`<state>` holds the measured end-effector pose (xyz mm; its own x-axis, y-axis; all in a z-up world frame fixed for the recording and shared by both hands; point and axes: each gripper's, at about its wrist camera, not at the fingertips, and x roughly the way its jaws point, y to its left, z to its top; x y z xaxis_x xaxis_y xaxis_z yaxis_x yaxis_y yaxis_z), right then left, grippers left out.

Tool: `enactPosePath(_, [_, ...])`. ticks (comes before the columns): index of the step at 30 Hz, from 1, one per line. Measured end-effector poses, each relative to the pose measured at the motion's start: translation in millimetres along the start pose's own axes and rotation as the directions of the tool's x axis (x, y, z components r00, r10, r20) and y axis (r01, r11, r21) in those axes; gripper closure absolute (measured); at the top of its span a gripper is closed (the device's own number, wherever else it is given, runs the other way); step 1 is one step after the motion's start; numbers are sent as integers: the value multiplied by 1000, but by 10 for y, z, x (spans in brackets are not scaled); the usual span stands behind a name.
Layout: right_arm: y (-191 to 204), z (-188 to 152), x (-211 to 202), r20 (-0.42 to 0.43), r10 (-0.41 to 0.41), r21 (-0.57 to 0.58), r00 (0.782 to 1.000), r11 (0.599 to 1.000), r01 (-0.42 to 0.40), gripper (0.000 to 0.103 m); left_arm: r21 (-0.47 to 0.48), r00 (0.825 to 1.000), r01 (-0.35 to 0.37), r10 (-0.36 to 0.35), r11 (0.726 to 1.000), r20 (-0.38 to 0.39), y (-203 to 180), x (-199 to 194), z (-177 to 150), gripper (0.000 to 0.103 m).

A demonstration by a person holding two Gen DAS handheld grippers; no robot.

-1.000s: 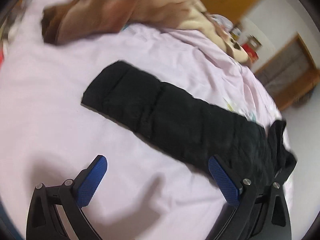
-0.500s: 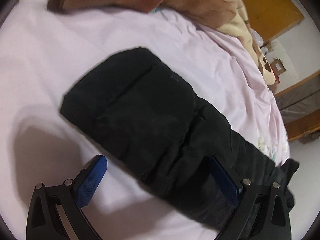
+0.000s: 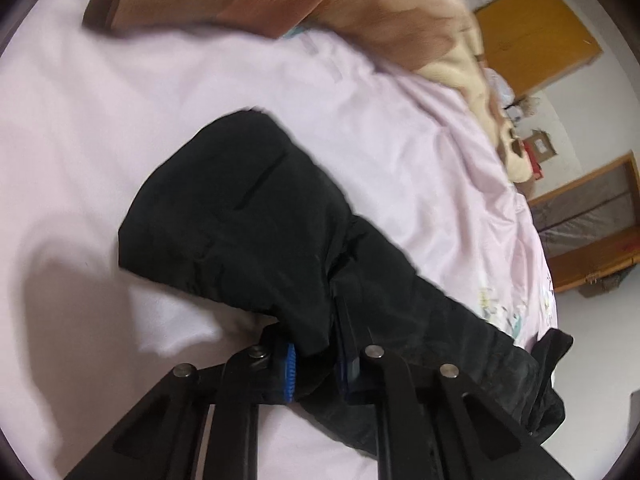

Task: Fold large clothes
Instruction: 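Grasp the sleeve cuff with the left tool and fold it across the jacket body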

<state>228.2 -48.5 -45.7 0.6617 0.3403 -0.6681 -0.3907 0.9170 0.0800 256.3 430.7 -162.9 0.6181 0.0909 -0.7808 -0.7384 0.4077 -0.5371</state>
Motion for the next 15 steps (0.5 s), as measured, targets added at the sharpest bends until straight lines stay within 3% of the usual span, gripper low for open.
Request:
enactPosePath(4, [-28, 62, -78, 24, -1, 5, 1000, 1000, 0, 11, 142, 996, 33, -44, 989, 78, -356, -299, -72, 88])
enactPosePath(7, [-67, 108, -117, 32, -1, 14, 999, 1000, 0, 12, 262, 988, 77, -108, 962, 108, -698, -520, -179, 88])
enactPosePath(10, [-120, 147, -177, 49, -9, 18, 999, 1000, 8, 12, 374, 977, 123, -178, 919, 117, -1066, -704, -341, 88])
enactPosePath(15, [-271, 193, -261, 73, -22, 57, 997, 998, 17, 13, 576, 958, 174, -273, 799, 89, -1727, -923, -762, 88])
